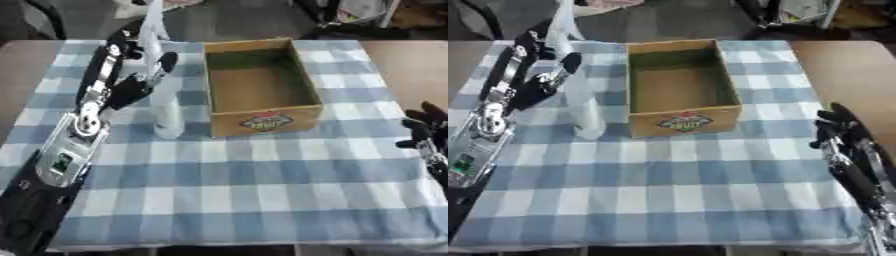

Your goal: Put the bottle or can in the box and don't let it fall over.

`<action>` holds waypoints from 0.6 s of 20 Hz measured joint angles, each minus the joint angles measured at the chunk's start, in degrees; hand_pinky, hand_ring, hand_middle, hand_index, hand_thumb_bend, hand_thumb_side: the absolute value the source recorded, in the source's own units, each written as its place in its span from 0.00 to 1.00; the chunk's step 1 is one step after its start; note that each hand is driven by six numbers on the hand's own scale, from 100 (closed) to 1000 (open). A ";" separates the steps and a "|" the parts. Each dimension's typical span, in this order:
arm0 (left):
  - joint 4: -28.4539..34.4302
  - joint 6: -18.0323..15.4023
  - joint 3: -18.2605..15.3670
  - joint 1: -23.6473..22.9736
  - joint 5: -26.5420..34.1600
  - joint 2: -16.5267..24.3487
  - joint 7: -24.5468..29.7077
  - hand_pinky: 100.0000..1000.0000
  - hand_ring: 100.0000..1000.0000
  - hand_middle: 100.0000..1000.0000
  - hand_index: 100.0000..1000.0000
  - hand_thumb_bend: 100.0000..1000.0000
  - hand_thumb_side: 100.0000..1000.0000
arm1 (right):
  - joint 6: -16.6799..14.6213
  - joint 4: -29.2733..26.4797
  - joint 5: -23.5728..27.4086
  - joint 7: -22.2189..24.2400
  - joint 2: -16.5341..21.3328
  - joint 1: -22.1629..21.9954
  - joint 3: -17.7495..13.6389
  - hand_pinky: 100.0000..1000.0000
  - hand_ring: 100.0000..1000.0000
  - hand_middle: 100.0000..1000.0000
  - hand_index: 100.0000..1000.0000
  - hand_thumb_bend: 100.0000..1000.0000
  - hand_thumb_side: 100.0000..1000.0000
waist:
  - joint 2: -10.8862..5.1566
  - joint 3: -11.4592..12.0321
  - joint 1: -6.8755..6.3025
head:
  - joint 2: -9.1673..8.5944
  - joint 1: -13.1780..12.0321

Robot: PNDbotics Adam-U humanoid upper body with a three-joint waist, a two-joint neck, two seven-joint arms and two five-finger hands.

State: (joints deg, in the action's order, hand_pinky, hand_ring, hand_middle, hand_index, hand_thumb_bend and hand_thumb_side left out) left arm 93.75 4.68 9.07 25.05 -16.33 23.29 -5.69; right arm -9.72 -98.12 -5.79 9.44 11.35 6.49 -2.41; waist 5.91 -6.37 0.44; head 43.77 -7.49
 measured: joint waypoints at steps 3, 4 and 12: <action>-0.95 0.46 0.27 0.65 -0.07 -0.01 -0.47 0.76 0.73 0.79 0.94 0.48 0.67 | 0.00 0.00 0.00 0.02 0.00 0.00 0.00 0.65 0.87 0.85 1.00 0.06 0.61 | 0.00 -0.01 0.02 | 0.00 -0.01; -1.27 0.63 0.28 0.97 -0.07 -0.01 -0.67 0.76 0.73 0.78 0.94 0.48 0.67 | 0.01 0.00 0.00 0.03 0.00 0.00 0.00 0.65 0.87 0.85 1.00 0.06 0.61 | 0.00 -0.02 0.04 | 0.00 -0.01; -3.38 1.25 0.67 3.49 -0.29 -0.05 -1.81 0.77 0.73 0.79 0.94 0.47 0.67 | -0.03 0.02 0.00 0.24 0.00 -0.04 0.01 0.65 0.87 0.85 1.00 0.06 0.61 | -0.02 -0.30 0.30 | 0.01 -0.09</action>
State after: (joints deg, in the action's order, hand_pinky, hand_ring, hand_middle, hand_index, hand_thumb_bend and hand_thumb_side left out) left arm 90.37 5.94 9.73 28.54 -16.63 23.23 -7.50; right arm -9.75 -98.10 -5.79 9.68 11.35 6.46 -2.39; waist 5.89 -6.67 0.74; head 43.77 -7.58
